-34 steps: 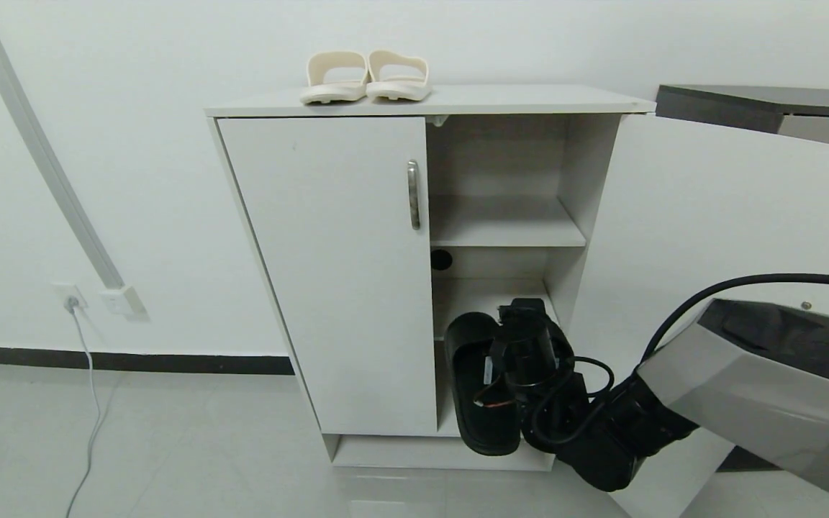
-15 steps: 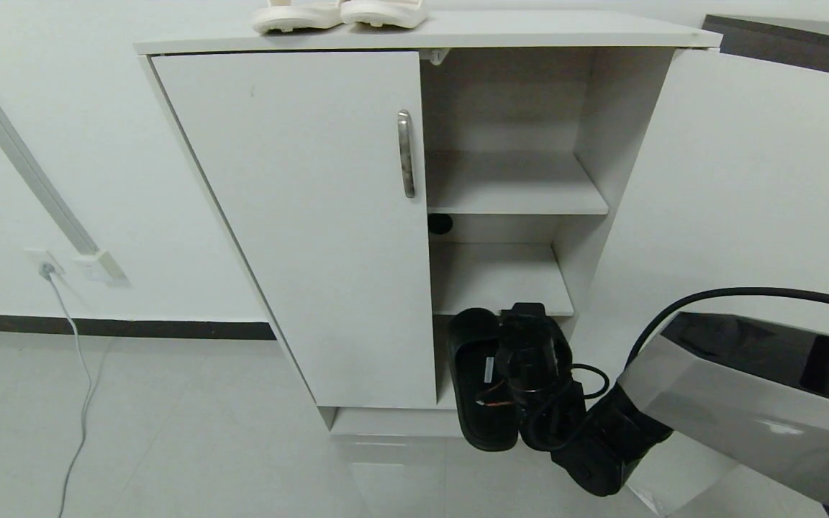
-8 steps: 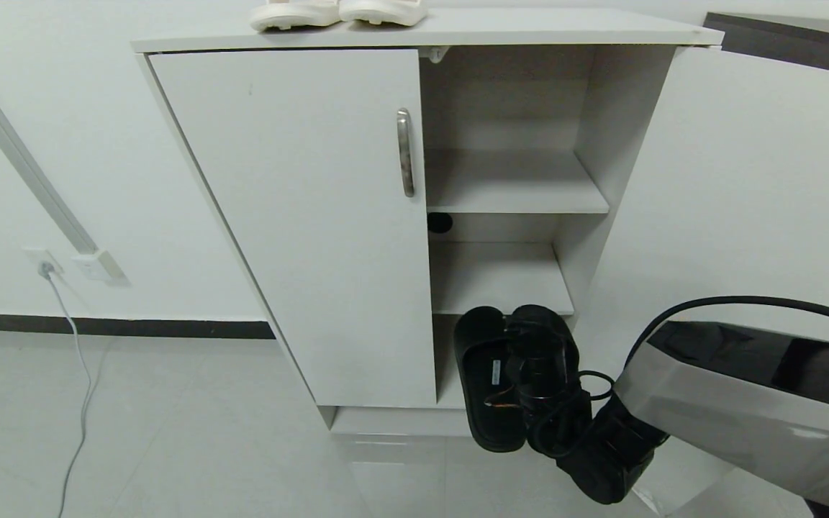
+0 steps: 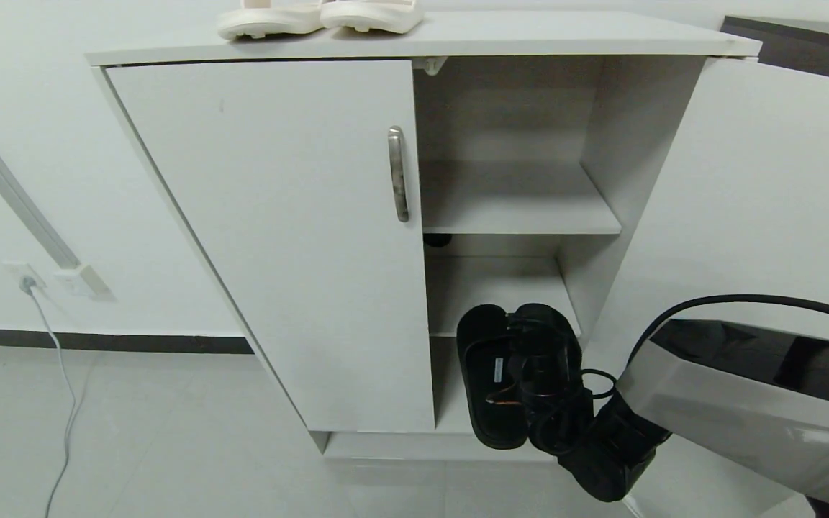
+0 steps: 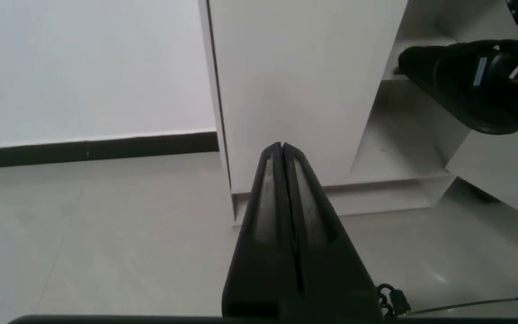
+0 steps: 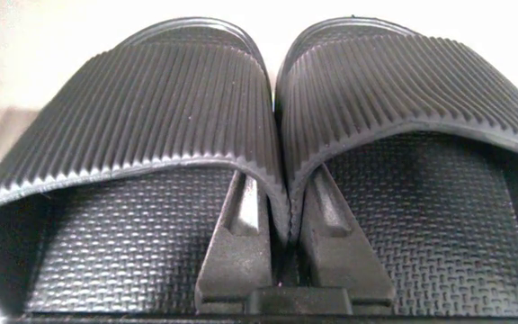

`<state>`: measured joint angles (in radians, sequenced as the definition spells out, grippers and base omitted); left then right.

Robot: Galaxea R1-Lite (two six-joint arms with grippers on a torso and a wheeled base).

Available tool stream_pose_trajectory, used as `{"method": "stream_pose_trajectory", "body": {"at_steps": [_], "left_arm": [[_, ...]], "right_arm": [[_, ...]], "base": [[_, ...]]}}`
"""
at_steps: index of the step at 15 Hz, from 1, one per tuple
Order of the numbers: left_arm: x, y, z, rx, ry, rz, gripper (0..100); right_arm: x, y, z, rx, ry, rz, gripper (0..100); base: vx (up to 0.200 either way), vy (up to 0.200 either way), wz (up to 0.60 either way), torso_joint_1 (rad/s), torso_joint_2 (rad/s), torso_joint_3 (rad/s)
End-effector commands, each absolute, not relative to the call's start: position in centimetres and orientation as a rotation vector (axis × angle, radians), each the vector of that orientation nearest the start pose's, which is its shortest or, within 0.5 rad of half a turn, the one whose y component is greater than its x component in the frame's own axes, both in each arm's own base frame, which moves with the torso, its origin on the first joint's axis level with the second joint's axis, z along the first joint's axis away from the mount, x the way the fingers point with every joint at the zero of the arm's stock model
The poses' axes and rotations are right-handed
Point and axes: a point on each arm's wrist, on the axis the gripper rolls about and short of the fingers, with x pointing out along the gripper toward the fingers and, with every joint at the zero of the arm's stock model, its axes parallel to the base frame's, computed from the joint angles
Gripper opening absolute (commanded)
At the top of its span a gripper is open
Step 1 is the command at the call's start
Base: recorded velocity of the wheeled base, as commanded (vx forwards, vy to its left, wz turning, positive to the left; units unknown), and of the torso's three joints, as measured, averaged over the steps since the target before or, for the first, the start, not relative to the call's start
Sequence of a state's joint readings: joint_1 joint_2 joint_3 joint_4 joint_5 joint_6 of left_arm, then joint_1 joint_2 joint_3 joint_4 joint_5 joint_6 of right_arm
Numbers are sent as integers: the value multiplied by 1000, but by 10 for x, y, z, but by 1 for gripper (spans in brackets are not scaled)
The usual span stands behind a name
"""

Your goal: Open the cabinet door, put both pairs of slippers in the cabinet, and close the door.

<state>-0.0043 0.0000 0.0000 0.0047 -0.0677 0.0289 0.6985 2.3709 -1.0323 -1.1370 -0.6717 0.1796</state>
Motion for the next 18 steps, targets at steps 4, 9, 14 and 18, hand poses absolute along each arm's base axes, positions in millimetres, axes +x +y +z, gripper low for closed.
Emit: {"method": "stream_pose_trajectory", "body": {"at_steps": [4, 9, 14, 18], "left_arm": [[-23, -1, 75, 29, 5, -72, 0], [-23, -1, 75, 29, 5, -72, 0], [-23, -1, 75, 29, 5, -72, 0], [-23, -1, 75, 29, 5, -72, 0]], "right_arm": [[335, 261, 38, 57, 154, 9, 0], [346, 264, 38, 69, 141, 13, 0], [377, 257, 28, 73, 128, -35, 0], [395, 261, 37, 77, 128, -22, 0]], "base": [[200, 0, 0, 2, 2, 2], [0, 0, 0, 0, 0, 0], [0, 0, 0, 0, 0, 0], [0, 0, 0, 0, 0, 0]]}}
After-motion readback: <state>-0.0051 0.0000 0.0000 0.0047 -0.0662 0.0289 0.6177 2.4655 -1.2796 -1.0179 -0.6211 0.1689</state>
